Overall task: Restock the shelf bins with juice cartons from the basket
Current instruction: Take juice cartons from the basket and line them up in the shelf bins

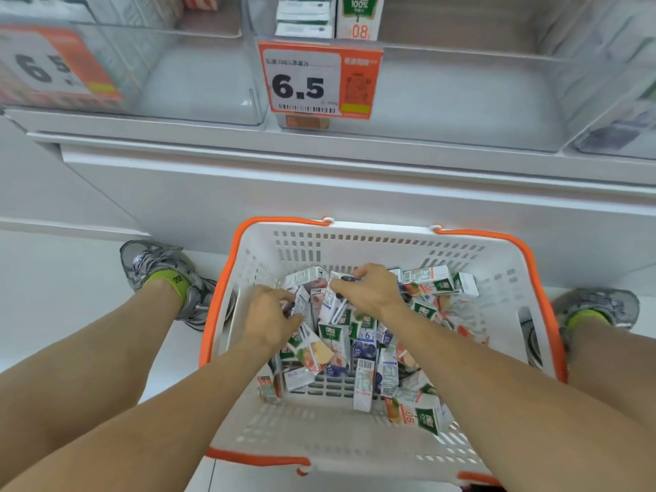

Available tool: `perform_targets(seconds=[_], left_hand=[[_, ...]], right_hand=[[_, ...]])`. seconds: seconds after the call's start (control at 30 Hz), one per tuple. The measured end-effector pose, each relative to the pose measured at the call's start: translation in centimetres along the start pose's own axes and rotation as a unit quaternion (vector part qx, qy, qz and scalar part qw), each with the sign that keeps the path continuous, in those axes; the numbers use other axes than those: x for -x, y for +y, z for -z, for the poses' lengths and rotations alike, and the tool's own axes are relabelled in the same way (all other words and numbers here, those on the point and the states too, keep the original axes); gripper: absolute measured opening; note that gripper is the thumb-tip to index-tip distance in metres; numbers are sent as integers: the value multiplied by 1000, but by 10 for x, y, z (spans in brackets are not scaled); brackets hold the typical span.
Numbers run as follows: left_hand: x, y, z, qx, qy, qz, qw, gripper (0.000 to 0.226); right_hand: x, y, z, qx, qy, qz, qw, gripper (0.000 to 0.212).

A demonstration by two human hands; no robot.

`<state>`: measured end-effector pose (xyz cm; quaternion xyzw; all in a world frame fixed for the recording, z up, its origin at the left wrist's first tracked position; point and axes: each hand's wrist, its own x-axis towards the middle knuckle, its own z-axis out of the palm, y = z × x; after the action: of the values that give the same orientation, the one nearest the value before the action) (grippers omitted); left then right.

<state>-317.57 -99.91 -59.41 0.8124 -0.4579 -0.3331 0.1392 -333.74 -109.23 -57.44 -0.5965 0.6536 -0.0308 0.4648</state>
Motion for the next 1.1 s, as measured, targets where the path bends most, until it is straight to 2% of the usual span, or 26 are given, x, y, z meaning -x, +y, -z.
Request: perform_targets(seconds=[0.07, 0.13, 0.2, 0.23, 0.3, 0.37, 0.5, 0.6, 0.67, 0.73, 0.87, 0.97, 1.03, 1.1], left_hand=[[3, 8, 2, 3, -24, 49, 999, 53], [5, 17, 6, 26, -54, 98, 993, 60], [8, 27, 13, 126, -80, 153, 977, 63], [9, 33, 19, 193, -92, 178, 961, 56], [14, 49, 34, 309, -115, 197, 923, 35], [20, 69, 53, 383, -144, 179, 895, 31], [36, 112, 105, 469, -223, 90, 850, 34], [47, 136, 141, 460, -280, -15, 842, 39], [53, 146, 160, 444, -313, -54, 838, 47], [60, 151, 169, 438, -337, -75, 830, 56], [71, 154, 162, 486, -345, -79, 799, 62], [76, 165, 154, 478, -323, -100, 811, 58], [78, 173, 150, 486, -307, -110, 811, 57], [80, 180, 145, 479, -285, -127, 820, 54]], right_hand=[[4, 7, 14, 10, -27, -13, 1000, 40], [9, 12, 26, -15, -49, -27, 998, 42], [15, 11, 37, -66, -50, -32, 996, 49], [20, 8, 42, -95, -48, -26, 994, 49], [29, 1, 56, -157, -46, -12, 986, 31], [40, -8, 75, -227, -54, -15, 972, 21], [67, -28, 119, -344, -96, 38, 933, 23], [94, -41, 151, -419, -147, 82, 892, 18], [111, -47, 166, -459, -182, 91, 865, 15], [127, -50, 174, -487, -197, 89, 846, 15], [148, -51, 179, -535, -221, 86, 811, 33], [153, -55, 181, -497, -190, 102, 841, 49], [153, -57, 180, -456, -150, 116, 870, 72], [154, -60, 177, -421, -93, 136, 892, 82]])
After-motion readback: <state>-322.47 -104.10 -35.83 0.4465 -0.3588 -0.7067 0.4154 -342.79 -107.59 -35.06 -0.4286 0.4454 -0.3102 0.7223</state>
